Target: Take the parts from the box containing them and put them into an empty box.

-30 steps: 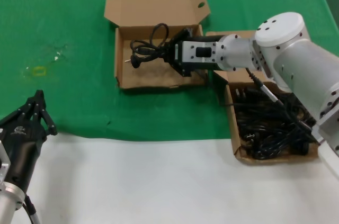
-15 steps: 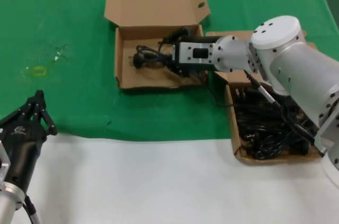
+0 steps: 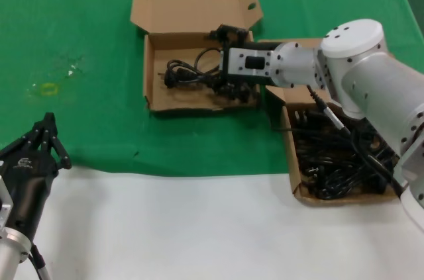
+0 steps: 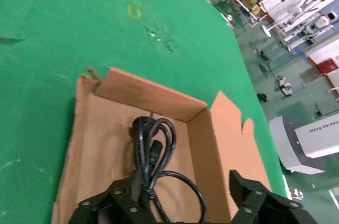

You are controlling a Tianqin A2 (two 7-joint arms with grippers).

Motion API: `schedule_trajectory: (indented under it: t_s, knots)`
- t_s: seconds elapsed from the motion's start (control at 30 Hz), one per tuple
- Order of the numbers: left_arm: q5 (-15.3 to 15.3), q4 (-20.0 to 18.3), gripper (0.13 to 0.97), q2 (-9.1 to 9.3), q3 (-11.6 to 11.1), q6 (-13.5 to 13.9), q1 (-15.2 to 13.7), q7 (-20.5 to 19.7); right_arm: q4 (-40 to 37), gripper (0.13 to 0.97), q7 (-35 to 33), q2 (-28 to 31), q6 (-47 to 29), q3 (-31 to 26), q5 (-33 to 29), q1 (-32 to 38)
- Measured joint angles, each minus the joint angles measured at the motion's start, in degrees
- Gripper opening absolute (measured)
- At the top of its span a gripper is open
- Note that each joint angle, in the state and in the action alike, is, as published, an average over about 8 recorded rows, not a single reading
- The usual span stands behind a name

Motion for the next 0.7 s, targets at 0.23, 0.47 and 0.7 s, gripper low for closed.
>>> schedule_trajectory:
  t_s: [0.23,0.47,0.7]
  knots:
    - [0.0,0.0,0.144,0.0,0.0,0.0,0.0,0.0,-2.16,0.648,-2.08,0.02,-1.78,7.27,-3.85,0.7]
    - [0.0,0.0,0.144,0.0,0.0,0.0,0.0,0.0,-3.67,0.715,-3.71,0.38,-3.81,13.97,-8.12,1.08]
    - [0.0,0.0,0.145,0.0,0.0,0.0,0.0,0.0,-3.83,0.839,-3.91,0.51,-4.27,15.19,-8.93,1.13]
